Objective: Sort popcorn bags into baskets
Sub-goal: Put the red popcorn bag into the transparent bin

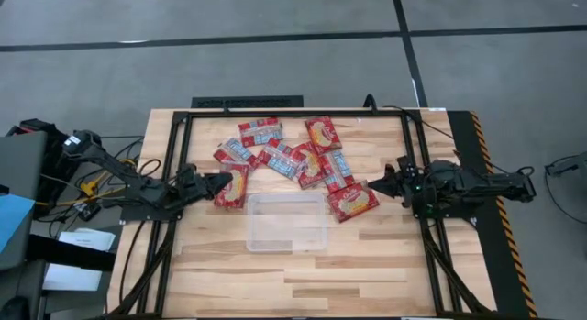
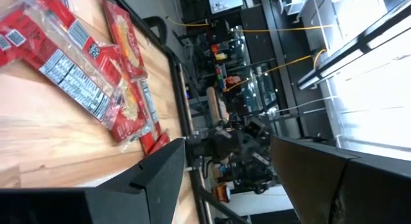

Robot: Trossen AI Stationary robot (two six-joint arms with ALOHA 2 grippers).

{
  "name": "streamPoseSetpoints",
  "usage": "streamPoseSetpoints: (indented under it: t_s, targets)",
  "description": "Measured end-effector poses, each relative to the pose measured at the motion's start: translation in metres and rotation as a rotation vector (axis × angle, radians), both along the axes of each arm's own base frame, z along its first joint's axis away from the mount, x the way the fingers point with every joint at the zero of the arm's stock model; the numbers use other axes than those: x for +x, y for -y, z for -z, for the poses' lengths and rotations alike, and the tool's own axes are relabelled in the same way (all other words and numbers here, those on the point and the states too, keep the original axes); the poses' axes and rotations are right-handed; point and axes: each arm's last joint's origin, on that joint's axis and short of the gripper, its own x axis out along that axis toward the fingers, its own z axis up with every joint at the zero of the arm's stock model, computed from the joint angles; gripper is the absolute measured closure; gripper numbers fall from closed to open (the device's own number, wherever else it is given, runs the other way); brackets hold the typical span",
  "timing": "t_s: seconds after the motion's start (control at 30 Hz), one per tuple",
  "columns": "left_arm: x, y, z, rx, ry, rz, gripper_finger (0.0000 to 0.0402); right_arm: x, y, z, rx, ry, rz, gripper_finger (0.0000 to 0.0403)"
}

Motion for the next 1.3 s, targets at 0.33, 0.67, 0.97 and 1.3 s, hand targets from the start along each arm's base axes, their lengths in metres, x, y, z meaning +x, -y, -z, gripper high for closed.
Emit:
streamPoseSetpoints:
  t_s: [0.33,0.67,0.97,1.3]
  targets:
    - [0.005,-0.005,-0.023,0.028,0.042,0.001,0.018,-0.012,0.006,-0.066,-0.218,0.149,0.119,0.0351]
    - [0.007,-0.012,-0.038,0.102,0.019,-0.084,0.018,0.001,0.013,-0.128,-0.316,0.022,0.175,0.0351]
    - [0.008,-0.017,-0.038,0.083,0.03,-0.114,0.018,0.007,0.029,-0.143,-0.275,-0.724,0.379,0.0364]
    - [0.008,-0.017,-0.036,0.092,0.012,-0.116,0.018,0.028,0.046,-0.112,-0.28,-1.257,0.368,0.0318]
